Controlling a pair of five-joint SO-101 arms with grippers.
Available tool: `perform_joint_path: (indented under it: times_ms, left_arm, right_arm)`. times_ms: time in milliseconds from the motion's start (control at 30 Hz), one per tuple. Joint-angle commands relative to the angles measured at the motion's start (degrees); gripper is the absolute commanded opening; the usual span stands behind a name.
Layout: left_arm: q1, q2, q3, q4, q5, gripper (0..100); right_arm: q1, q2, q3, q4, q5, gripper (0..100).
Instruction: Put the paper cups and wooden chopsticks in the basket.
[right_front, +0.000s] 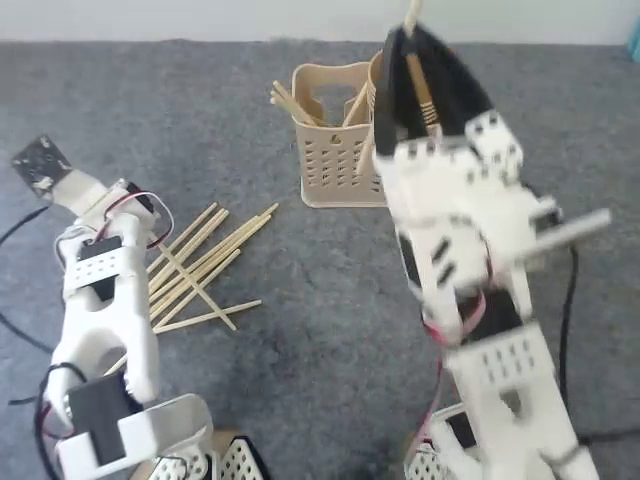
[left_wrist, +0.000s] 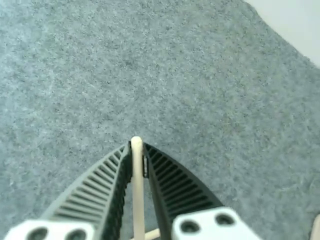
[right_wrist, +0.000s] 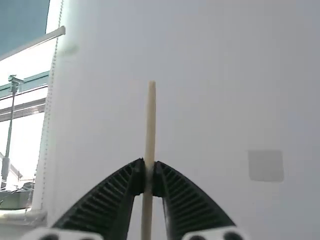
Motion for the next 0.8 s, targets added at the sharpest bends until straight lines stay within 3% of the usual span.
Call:
perform_joint_path:
  times_ms: [0,367,767]
  left_arm:
    - [0.79,-0.70,-0.48,-1.58,-2.46,1]
    - [1.32,-0.70,0.92,-5.98,-2.73,1]
    - [1.67,-0.62,0.92,-6.15,-2.81,1]
  right_arm:
    - [3.91,12.35,-8.53,-5.58,-4.40,0.6]
    - [5.67,37.93,-24.35,-6.20,-5.54,0.6]
    - [6.90,46.11,-31.91,-6.20,-5.27,0.6]
